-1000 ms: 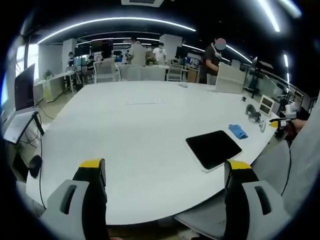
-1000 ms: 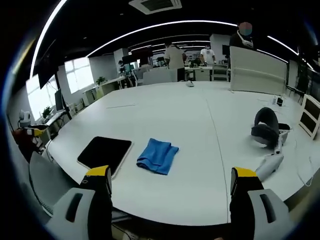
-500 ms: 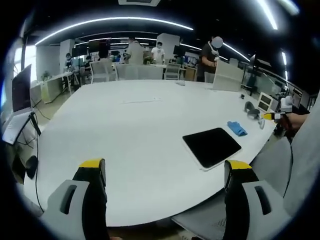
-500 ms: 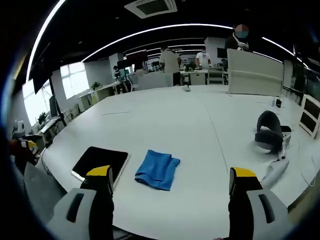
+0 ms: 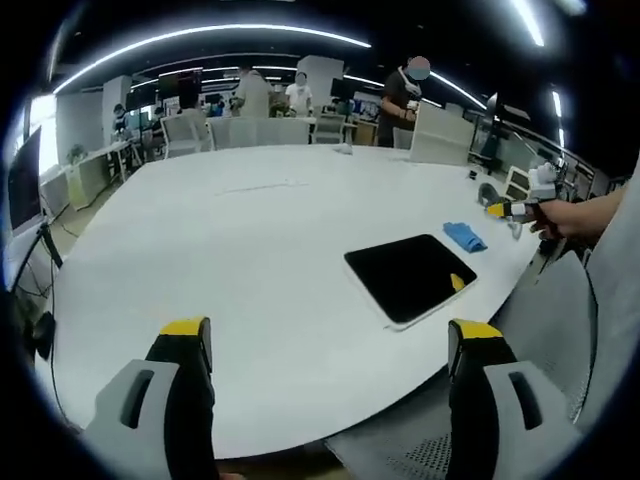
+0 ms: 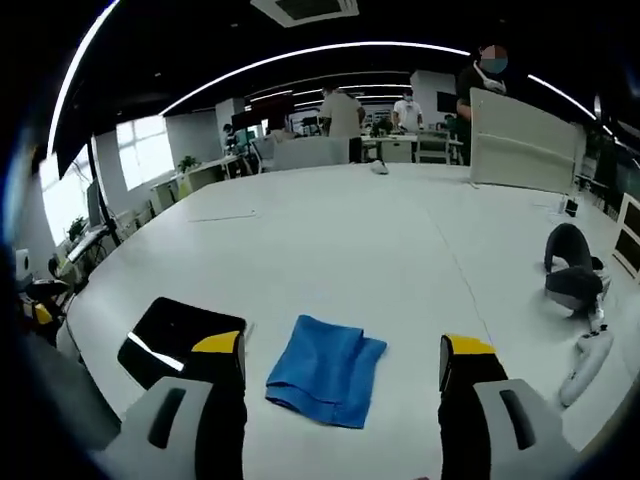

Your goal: Wipe the mirror surface with the cleaning cloth until all visible marks leave the cleaned area.

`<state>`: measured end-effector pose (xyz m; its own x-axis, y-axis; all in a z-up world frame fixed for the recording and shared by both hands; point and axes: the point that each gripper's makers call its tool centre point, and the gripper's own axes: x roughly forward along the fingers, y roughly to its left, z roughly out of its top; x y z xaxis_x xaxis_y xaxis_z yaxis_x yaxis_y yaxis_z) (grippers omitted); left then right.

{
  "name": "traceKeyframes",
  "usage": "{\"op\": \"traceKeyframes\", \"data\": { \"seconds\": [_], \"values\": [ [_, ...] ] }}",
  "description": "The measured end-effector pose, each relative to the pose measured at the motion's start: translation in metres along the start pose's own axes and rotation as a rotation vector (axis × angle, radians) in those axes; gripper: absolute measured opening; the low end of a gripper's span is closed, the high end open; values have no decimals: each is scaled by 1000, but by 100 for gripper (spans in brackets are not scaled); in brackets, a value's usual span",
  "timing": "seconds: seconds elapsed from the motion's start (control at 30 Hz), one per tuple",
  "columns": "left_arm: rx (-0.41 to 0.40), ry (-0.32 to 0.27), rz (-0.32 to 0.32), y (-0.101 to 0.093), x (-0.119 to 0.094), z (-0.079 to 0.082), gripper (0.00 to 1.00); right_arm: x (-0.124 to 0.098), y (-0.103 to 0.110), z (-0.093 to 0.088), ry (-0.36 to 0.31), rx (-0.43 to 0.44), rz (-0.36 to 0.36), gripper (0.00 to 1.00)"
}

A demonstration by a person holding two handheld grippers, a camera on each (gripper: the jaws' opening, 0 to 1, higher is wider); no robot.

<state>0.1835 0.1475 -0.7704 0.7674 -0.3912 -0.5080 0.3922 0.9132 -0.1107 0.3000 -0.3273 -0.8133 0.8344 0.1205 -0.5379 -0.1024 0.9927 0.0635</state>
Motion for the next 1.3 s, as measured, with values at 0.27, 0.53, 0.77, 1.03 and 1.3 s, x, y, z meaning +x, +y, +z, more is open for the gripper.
{"op": "traceKeyframes", "data": {
  "seconds": [0.27, 0.53, 0.77, 1.03, 1.3],
  "values": [
    [8, 3, -23, -14, 6, -2, 98, 26, 11, -27, 82, -51, -10, 48],
    [-6, 21, -40, -20, 9, -12, 98, 46, 15, -37, 107, -17, -19, 35],
    [-10, 16, -47, -24, 13, -13, 97, 54, 12, -47, 127, 4, -30, 27],
    [-11, 25, -58, -29, 19, -16, 97, 56, 19, -55, 162, -3, -16, 7],
    [-13, 33, -63, -32, 21, -20, 97, 56, 19, -54, 202, 31, -5, 6]
  ]
}}
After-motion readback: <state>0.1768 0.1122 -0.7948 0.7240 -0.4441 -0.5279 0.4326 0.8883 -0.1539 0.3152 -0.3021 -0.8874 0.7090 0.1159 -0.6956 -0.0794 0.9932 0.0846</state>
